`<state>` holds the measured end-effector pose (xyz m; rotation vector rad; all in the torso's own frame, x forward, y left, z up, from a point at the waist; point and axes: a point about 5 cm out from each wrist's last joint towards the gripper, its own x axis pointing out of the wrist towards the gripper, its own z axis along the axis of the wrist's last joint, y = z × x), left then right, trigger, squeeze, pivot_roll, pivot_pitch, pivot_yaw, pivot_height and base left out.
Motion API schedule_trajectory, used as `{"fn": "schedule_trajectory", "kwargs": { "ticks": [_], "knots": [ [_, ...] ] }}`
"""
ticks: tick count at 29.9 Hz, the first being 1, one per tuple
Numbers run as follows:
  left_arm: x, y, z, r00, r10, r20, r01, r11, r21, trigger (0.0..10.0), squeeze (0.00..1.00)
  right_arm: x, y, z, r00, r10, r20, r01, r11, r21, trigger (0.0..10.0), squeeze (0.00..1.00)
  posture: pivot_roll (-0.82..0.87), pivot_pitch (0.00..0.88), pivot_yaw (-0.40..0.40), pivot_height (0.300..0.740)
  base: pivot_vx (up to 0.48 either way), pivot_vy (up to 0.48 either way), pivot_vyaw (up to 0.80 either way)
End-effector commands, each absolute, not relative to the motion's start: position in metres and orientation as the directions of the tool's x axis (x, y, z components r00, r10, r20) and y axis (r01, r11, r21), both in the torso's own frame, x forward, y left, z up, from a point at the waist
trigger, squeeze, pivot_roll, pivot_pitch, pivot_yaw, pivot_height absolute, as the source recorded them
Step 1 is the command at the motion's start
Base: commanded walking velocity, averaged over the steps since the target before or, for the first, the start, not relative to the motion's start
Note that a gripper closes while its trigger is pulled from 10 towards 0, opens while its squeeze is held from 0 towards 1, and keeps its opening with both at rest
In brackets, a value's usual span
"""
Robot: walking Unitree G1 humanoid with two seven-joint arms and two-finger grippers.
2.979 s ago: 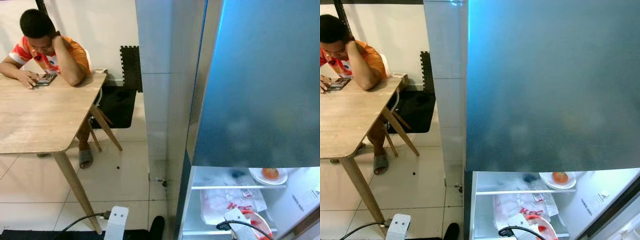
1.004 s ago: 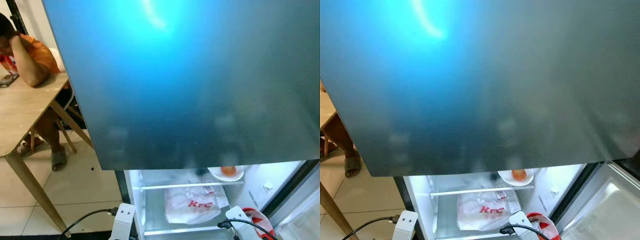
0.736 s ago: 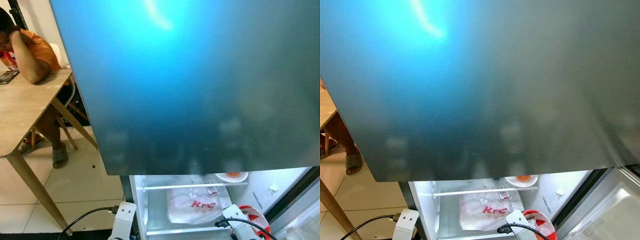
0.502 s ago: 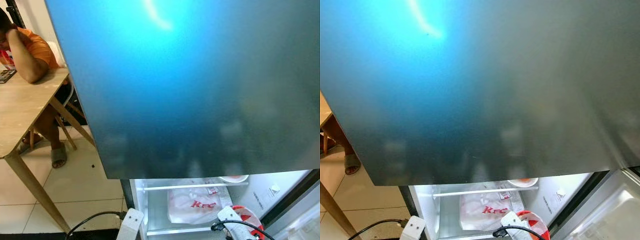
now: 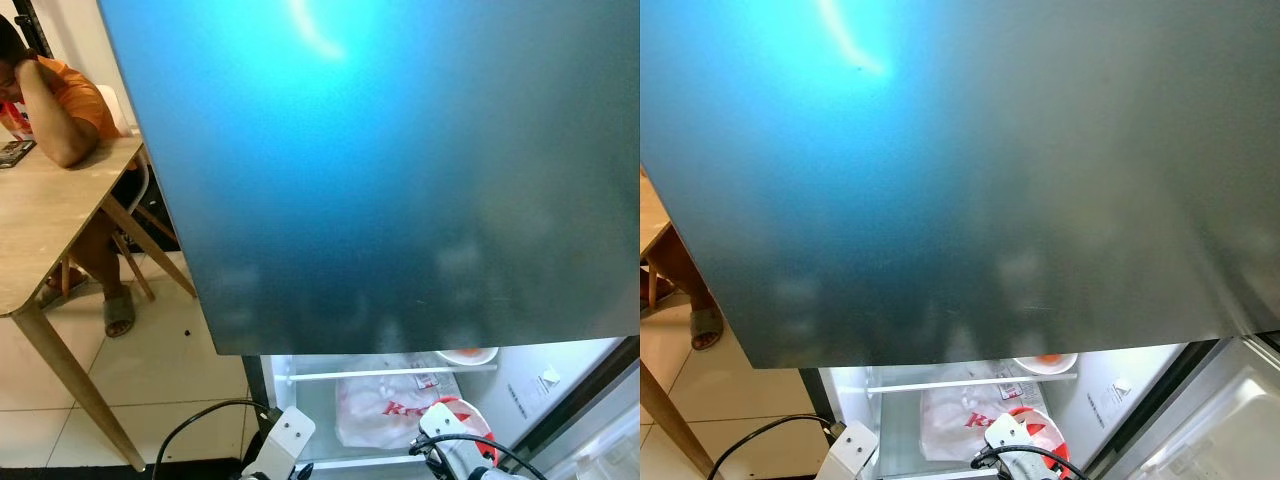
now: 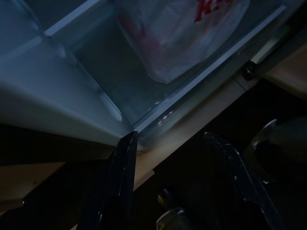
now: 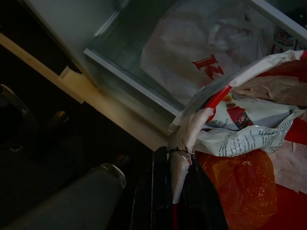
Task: Restocking fridge
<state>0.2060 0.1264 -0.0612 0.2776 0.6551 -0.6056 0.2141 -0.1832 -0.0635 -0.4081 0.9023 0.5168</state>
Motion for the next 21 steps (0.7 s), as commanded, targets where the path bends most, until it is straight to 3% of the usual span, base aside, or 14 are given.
{"fn": "schedule_trajectory", "kwargs": {
  "ticks": [1,9,21],
  "knots": [
    [0.208,0.122,-0.059,0.632,-0.452,-0.629,0.620,0.782,0.061,10.0,0.00,0.221,-0.182,-0.058,0.537,0.261,-0.802,-0.595,0.791,-0.141,10.0,0.00,-0.03,0.012,-0.027,0.710,0.000,0.000,0.00],
    [0.209,0.122,-0.058,0.639,-0.450,-0.624,0.629,0.773,0.087,10.0,0.00,0.226,-0.183,-0.055,0.541,0.276,-0.794,-0.640,0.748,-0.176,10.0,0.00,-0.03,0.012,-0.027,0.680,0.000,0.000,0.00],
    [0.211,0.125,-0.054,0.661,-0.464,-0.590,0.628,0.773,0.095,10.0,0.00,0.241,-0.180,-0.042,0.560,0.321,-0.764,-0.706,0.668,-0.236,10.0,0.00,-0.03,0.017,-0.026,0.675,0.000,0.000,0.00]
  ]
}}
